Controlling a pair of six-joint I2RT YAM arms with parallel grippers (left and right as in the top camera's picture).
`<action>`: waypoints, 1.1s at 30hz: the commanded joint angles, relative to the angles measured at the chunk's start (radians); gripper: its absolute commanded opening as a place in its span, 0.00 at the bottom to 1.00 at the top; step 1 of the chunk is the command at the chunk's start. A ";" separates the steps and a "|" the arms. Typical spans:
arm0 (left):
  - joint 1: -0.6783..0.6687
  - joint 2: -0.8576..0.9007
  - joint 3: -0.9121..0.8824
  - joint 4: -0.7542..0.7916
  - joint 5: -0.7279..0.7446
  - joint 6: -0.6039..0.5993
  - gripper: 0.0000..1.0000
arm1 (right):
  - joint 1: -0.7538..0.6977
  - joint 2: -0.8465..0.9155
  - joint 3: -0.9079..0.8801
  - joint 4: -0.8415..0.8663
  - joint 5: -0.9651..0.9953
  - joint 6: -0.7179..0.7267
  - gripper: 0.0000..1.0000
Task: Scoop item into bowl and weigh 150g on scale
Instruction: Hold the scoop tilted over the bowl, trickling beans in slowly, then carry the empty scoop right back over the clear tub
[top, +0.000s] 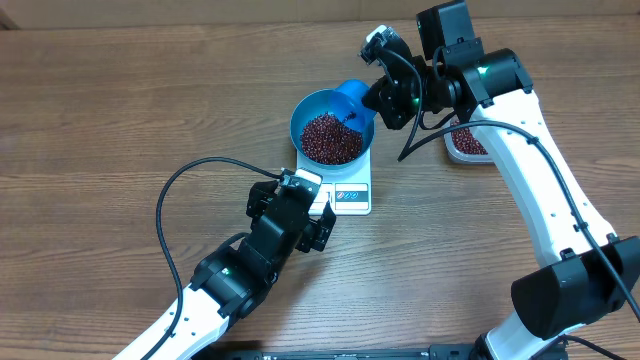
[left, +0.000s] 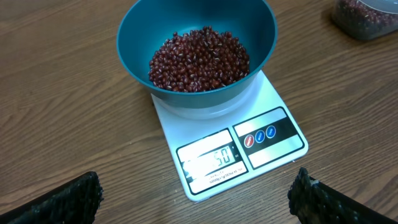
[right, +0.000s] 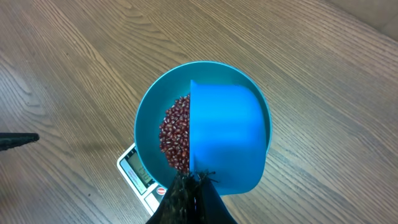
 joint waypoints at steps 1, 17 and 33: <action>0.006 0.006 -0.008 0.000 -0.018 0.019 0.99 | -0.003 -0.035 0.035 0.001 -0.018 0.014 0.04; 0.006 0.006 -0.008 0.000 -0.018 0.019 1.00 | -0.003 -0.035 0.035 0.019 -0.018 0.013 0.04; 0.006 0.006 -0.008 0.000 -0.018 0.019 0.99 | -0.003 -0.035 0.035 0.035 -0.019 0.182 0.04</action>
